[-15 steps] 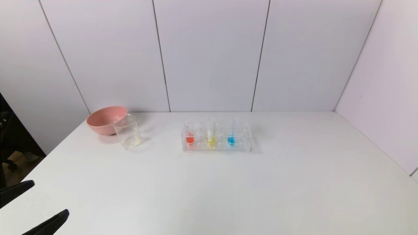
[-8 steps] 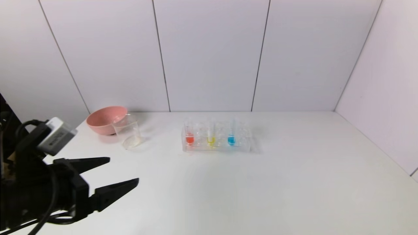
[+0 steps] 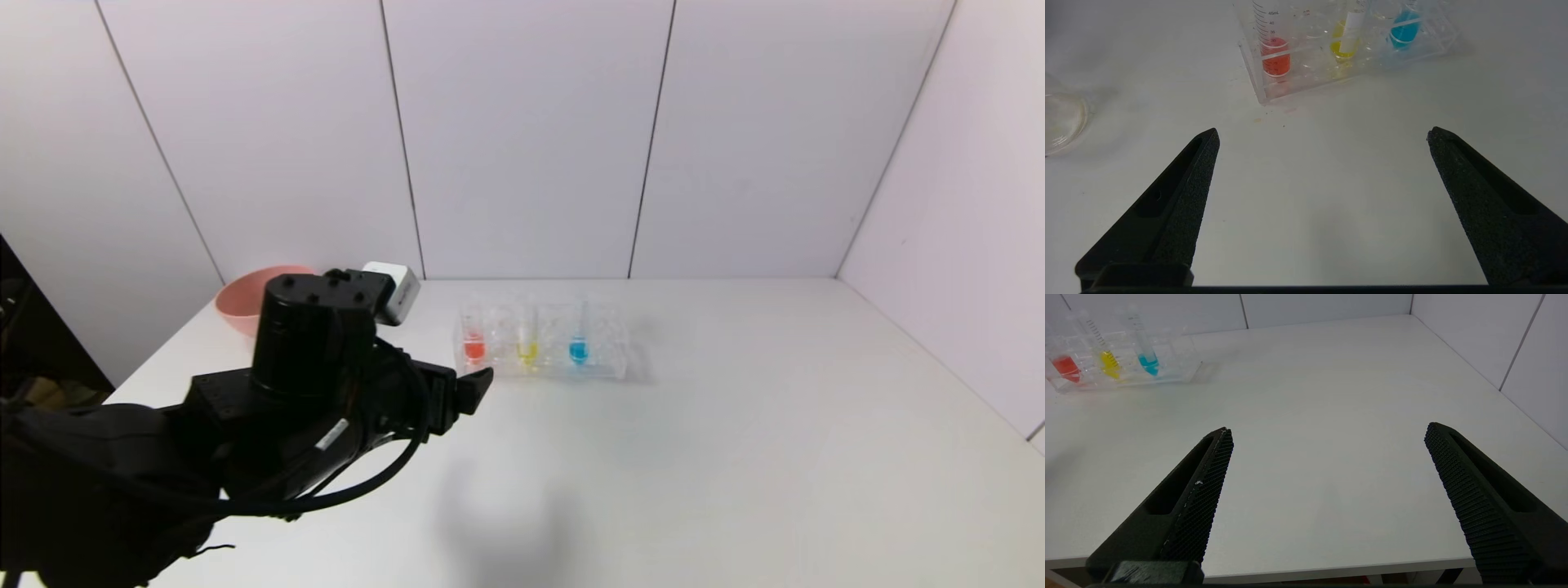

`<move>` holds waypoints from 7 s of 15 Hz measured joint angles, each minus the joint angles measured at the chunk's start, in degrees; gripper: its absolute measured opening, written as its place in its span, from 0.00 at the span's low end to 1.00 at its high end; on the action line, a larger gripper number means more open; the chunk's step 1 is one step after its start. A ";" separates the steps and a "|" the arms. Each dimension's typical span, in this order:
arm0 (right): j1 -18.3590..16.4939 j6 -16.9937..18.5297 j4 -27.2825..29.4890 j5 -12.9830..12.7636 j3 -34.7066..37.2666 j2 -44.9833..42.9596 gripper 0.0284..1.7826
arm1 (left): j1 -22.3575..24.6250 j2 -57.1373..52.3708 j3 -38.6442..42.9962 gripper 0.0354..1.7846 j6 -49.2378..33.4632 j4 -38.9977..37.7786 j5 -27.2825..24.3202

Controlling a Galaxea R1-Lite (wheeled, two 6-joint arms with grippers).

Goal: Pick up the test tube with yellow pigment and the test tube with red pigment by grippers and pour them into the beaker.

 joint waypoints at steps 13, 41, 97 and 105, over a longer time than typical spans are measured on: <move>0.00 -0.01 0.00 0.00 0.00 0.00 0.96 | -1.02 24.67 -12.35 0.99 5.74 -22.58 18.24; 0.00 -0.04 0.00 0.00 0.00 0.01 0.96 | 3.10 31.93 -14.18 0.23 13.06 -37.88 11.37; 0.00 -0.01 -0.02 0.00 0.00 0.01 0.96 | 46.54 23.38 -72.36 0.23 65.46 80.79 -29.05; 0.00 -0.01 -0.02 0.00 0.00 0.01 0.96 | 43.13 24.00 -73.46 0.23 69.90 80.84 -22.13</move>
